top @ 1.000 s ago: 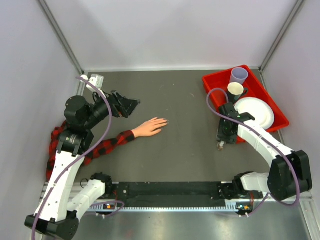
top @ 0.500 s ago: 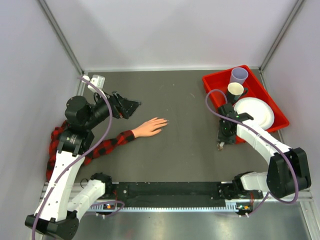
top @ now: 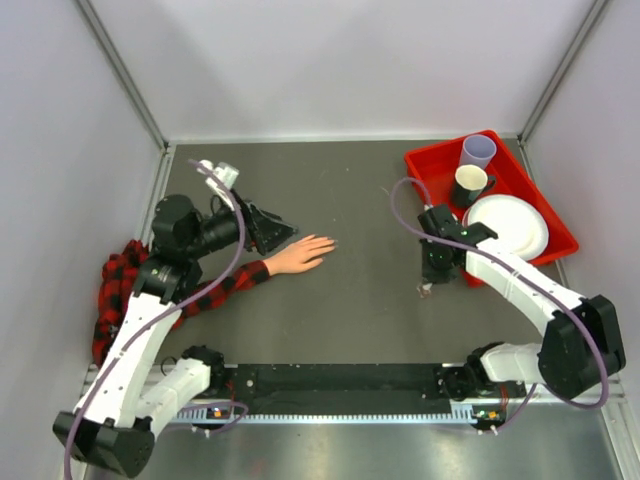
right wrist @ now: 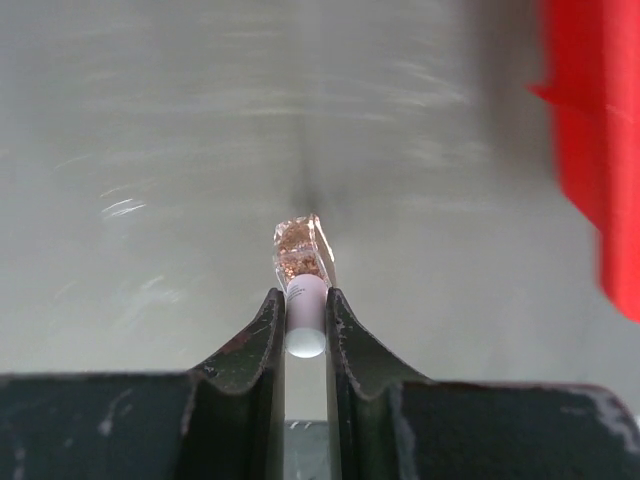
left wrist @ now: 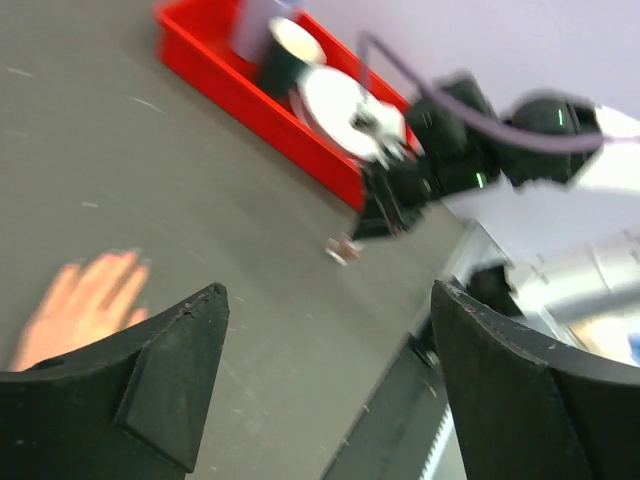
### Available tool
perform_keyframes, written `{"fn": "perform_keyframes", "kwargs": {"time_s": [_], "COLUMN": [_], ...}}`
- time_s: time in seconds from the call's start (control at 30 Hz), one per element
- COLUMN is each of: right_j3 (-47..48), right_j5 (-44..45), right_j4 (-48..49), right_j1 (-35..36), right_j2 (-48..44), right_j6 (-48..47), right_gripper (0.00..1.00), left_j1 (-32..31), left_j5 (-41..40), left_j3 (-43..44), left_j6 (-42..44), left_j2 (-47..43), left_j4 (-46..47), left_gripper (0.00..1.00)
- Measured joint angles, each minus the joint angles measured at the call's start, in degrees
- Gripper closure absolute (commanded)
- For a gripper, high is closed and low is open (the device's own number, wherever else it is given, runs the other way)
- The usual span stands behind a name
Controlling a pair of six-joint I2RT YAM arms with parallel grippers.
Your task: Paint the nails
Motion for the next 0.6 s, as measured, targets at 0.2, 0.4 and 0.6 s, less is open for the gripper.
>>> {"fn": "perform_keyframes", "kwargs": {"time_s": [0.2, 0.4, 0.6], "right_j3": [13.3, 24.8, 26.6], "right_j5": [-14.3, -26.8, -34.5], "right_j4": [-1.0, -2.2, -3.8], "right_j1": [8.0, 18.8, 21.5], "right_j2": [-1.0, -1.9, -4.2], "right_j6": [-9.9, -17.8, -20.0], "right_gripper": [1.00, 1.00, 1.00], "left_j1": [-14.8, -22.4, -23.2], "left_j5": [8.6, 13.4, 16.2], "left_j3": [-4.9, -8.8, -9.3], "left_j6": [2.2, 5.6, 7.5], "left_j2": [4.5, 4.9, 5.7], "left_j4": [7.0, 13.6, 16.3], "left_gripper": [0.24, 0.34, 0.36]}}
